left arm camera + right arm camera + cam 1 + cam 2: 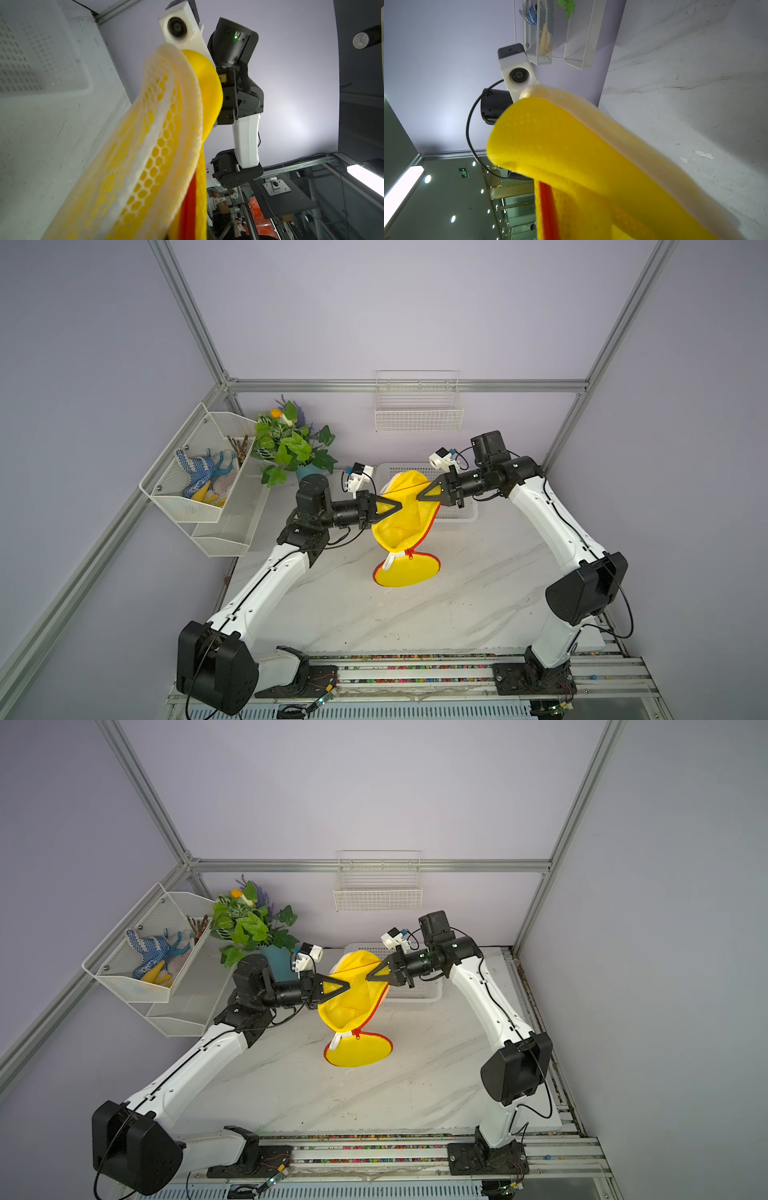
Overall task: Turn the laundry bag inside out
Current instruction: Turn over the laundry bag.
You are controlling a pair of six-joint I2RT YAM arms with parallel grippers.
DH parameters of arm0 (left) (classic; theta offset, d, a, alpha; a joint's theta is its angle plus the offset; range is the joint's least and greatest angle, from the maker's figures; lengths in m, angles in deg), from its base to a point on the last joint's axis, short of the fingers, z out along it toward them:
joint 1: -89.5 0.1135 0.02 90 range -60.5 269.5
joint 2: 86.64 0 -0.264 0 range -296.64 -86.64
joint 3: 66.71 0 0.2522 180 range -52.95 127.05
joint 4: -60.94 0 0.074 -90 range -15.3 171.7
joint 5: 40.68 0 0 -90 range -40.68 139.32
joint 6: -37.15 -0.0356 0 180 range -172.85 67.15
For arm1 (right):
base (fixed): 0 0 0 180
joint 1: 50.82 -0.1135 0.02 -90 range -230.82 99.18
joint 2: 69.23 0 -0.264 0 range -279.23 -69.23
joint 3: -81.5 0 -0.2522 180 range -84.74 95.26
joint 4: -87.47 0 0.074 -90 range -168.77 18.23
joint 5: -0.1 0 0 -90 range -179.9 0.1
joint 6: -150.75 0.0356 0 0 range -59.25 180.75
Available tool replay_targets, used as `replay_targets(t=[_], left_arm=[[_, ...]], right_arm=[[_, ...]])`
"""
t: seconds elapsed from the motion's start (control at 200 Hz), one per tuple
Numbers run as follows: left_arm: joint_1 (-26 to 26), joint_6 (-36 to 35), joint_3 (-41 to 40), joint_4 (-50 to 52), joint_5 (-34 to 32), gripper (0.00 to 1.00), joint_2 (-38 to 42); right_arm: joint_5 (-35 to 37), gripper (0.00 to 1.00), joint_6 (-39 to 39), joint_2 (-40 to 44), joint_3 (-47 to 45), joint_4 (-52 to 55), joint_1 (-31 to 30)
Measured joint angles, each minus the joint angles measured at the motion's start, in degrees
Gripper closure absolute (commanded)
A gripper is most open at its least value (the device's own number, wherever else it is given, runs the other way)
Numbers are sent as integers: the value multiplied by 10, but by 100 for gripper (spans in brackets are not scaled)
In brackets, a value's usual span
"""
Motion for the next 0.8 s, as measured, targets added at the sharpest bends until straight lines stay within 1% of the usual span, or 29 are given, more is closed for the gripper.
replay_targets(t=[0.17, 0.215, 0.245, 0.345, 0.36, 0.38, 0.395, 0.445, 0.51, 0.585, 0.72, 0.795], left_arm=[[18, 12, 0, 46, 12, 100, 14], [25, 16, 0, 52, 13, 100, 15], [31, 17, 0, 57, 15, 100, 17], [62, 20, 0, 73, 14, 100, 30], [65, 20, 0, 73, 14, 100, 32], [67, 20, 0, 73, 14, 100, 34], [68, 20, 0, 75, 14, 100, 35], [69, 20, 1, 76, 14, 100, 36], [68, 21, 1, 80, 14, 100, 34], [68, 24, 1, 82, 14, 100, 30], [68, 24, 1, 85, 14, 100, 24], [68, 24, 2, 87, 12, 100, 21]], right_arm=[[10, 100, -30, -25, 11, 19, -3], [24, 84, -43, -25, 14, 32, -7], [45, 68, -50, -24, 17, 42, -7], [123, 39, -72, -21, 23, 69, 15], [134, 36, -74, -19, 23, 72, 18], [148, 36, -77, -18, 23, 75, 22], [157, 31, -78, -17, 23, 78, 24], [186, 25, -85, -15, 23, 83, 26], [212, 14, -84, -12, 21, 83, 12], [225, 2, -76, -8, 11, 72, -12], [233, 1, -67, -5, 2, 50, -49], [236, 1, -69, 9, -15, 32, -59]])
